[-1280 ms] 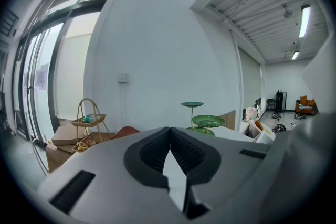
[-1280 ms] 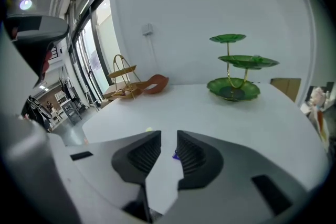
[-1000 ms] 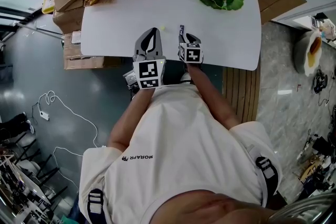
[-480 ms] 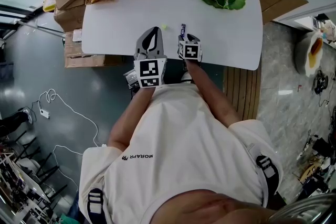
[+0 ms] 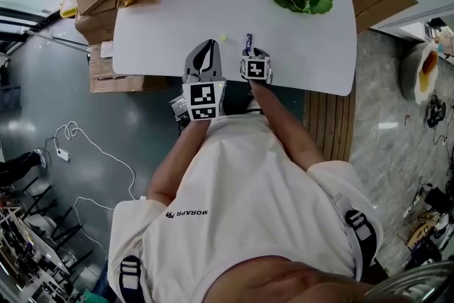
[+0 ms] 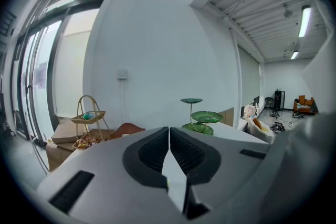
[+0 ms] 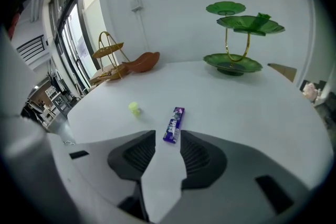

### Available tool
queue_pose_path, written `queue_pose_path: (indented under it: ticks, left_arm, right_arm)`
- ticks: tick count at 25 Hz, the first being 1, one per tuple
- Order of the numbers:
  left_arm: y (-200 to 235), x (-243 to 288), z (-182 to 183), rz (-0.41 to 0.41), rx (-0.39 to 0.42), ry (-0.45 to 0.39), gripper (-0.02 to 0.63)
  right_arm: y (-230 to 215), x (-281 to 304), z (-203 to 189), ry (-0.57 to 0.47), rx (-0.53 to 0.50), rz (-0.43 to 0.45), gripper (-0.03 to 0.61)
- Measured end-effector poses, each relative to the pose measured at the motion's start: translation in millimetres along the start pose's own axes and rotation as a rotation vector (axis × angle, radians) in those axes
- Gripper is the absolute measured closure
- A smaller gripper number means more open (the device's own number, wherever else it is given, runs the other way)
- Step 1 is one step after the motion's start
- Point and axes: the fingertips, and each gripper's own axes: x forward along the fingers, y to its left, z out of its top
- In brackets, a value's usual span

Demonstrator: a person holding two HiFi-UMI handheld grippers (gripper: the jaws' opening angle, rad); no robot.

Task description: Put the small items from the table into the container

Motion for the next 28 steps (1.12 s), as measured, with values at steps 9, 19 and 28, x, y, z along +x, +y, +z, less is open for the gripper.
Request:
queue_pose_path:
  ticks: [9,19,28]
  left_arm:
    - [3,-3,-4,0.002,0.006,0.008,0.609]
    - [5,-5,-5,0.012,0.013,0.01,0.609]
    - [5,-5,-7,0.009,0.021,0.011,0.609]
  right_arm:
    - [-3,11,-3,0.02,-0.015,-0.02,0.422]
    - [-11,24,-10,0.05,-0.027,-0.055,0.45]
    - [-13,21,-7,0.036,-0.067,-0.036,0.482]
